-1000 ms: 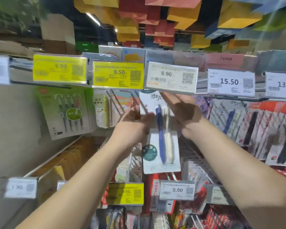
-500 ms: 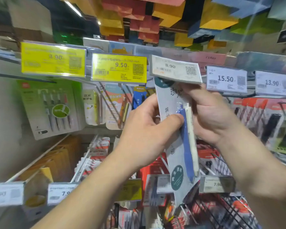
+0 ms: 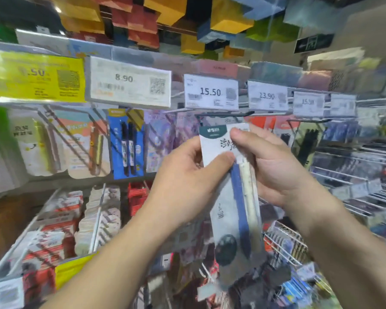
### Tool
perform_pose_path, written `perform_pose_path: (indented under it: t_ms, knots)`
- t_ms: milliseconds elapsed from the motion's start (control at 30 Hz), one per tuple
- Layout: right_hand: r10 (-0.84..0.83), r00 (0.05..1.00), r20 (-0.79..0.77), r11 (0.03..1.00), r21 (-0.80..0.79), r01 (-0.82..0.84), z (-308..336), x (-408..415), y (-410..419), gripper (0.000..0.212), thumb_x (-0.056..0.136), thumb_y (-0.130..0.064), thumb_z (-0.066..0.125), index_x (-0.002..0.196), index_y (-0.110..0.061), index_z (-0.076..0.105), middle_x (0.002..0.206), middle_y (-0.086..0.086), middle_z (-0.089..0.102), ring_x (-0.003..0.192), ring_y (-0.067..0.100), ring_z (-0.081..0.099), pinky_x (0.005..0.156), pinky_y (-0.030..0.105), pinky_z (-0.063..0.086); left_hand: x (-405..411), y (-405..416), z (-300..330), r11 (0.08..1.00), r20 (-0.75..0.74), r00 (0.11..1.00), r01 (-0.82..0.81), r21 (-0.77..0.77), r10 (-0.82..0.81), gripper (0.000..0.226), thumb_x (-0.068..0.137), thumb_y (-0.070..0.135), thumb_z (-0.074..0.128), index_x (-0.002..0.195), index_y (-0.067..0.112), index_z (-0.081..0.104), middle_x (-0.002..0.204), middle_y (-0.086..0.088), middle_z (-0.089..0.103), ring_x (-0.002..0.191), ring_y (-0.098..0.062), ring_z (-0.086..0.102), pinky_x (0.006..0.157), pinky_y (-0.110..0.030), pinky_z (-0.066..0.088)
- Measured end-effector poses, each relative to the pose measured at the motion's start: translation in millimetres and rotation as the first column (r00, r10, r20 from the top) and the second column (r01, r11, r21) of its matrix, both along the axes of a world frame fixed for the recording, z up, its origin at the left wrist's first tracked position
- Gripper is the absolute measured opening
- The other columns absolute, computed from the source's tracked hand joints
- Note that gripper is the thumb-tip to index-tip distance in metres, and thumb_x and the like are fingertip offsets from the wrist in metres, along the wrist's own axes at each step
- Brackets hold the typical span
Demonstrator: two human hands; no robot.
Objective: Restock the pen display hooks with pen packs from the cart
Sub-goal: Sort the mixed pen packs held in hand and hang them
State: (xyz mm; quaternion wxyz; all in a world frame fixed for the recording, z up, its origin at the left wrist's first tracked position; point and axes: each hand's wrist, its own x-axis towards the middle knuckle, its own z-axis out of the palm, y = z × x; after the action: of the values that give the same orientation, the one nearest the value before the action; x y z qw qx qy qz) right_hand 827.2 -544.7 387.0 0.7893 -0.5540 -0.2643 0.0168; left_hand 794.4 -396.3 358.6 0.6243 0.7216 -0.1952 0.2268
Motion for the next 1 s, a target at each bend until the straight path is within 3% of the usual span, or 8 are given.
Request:
perform_pose_path:
  t_ms: [133,233,333,433,567,733,867,1000]
  knots:
    - [-0.182,0.981,-0.060,0.983,0.005,0.183,-7.1,15.0,-40.2,0.020,0.100,-0.011,0.056,0.112,-0.003,0.070,0.099,0.017,0.078,0.084,0.026,0.076,0.080,0.040,0.062,23.3,-39.2,0.8,0.996,-0.095,0.994,0.057,0.072,-0.050,0.028,0.084,0.038,0.070,0.110,0.029,0.075,0.101,0.017,0.079,0.095,-0.005,0.075,0.093,-0.039,0.057]
    - [-0.298,0.952,-0.064,0.954,0.008,0.299,-5.4,33.0,-65.9,0.016,0.101,-0.011,0.059,0.110,-0.002,0.069,0.096,0.016,0.078,0.081,0.026,0.075,0.081,0.041,0.061,41.4,-68.2,1.1,0.991,-0.141,0.988,0.081,0.109,-0.065,0.029,0.082,0.044,0.073,0.108,0.032,0.075,0.093,0.012,0.080,0.076,-0.005,0.071,0.074,-0.036,0.052]
    - [-0.362,0.931,-0.037,0.932,0.009,0.363,-3.2,56.7,-85.6,0.013,0.097,-0.012,0.067,0.106,-0.003,0.066,0.097,0.020,0.075,0.086,0.031,0.071,0.090,0.054,0.057,59.5,-93.8,2.1,0.996,-0.183,0.982,0.058,0.074,-0.044,0.039,0.073,0.049,0.074,0.108,0.033,0.076,0.096,0.008,0.080,0.083,-0.014,0.074,0.076,-0.038,0.055]
    - [-0.424,0.906,0.009,0.905,0.025,0.424,-1.7,75.5,-102.9,0.013,0.088,-0.018,0.070,0.096,-0.009,0.065,0.095,0.017,0.073,0.093,0.035,0.071,0.098,0.066,0.052,73.8,-113.4,3.8,0.999,-0.227,0.973,0.040,0.020,-0.034,0.037,0.076,0.041,0.075,0.106,0.020,0.076,0.094,-0.008,0.080,0.077,-0.021,0.070,0.073,-0.040,0.052]
    - [-0.396,0.909,0.131,0.918,0.048,0.393,-0.3,87.9,-123.6,0.022,0.088,-0.017,0.060,0.101,-0.030,0.073,0.106,0.001,0.078,0.107,0.028,0.072,0.103,0.060,0.051,82.3,-133.2,5.6,0.998,-0.197,0.980,0.003,0.063,0.010,0.026,0.091,0.030,0.074,0.115,0.020,0.074,0.103,0.003,0.080,0.093,-0.020,0.076,0.090,-0.045,0.060]
    - [-0.353,0.911,0.214,0.936,0.065,0.347,2.3,102.9,-132.4,0.025,0.088,-0.015,0.056,0.101,-0.028,0.073,0.111,0.002,0.078,0.112,0.027,0.070,0.106,0.059,0.049,83.9,-150.9,7.6,0.994,-0.115,0.987,-0.106,0.037,0.109,0.018,0.090,0.029,0.076,0.107,0.023,0.076,0.092,0.011,0.079,0.071,-0.002,0.068,0.073,-0.030,0.050]
    - [-0.329,0.919,0.215,0.943,0.036,0.329,5.2,111.8,-131.9,0.028,0.083,-0.016,0.059,0.096,-0.035,0.075,0.110,-0.003,0.078,0.113,0.023,0.071,0.106,0.054,0.051,83.2,-152.8,9.8,0.997,-0.134,0.988,-0.075,0.014,0.077,0.026,0.084,0.033,0.070,0.105,0.019,0.076,0.101,0.000,0.080,0.098,-0.026,0.076,0.094,-0.056,0.058]
    - [-0.276,0.935,0.223,0.961,0.071,0.266,7.9,115.3,-130.1,0.024,0.089,-0.007,0.067,0.109,-0.020,0.073,0.111,0.003,0.078,0.112,0.027,0.072,0.103,0.056,0.053,82.0,-147.1,10.8,0.997,-0.100,0.991,-0.082,0.016,0.083,0.028,0.084,0.032,0.070,0.109,0.018,0.074,0.104,0.000,0.080,0.103,-0.027,0.075,0.097,-0.057,0.056]
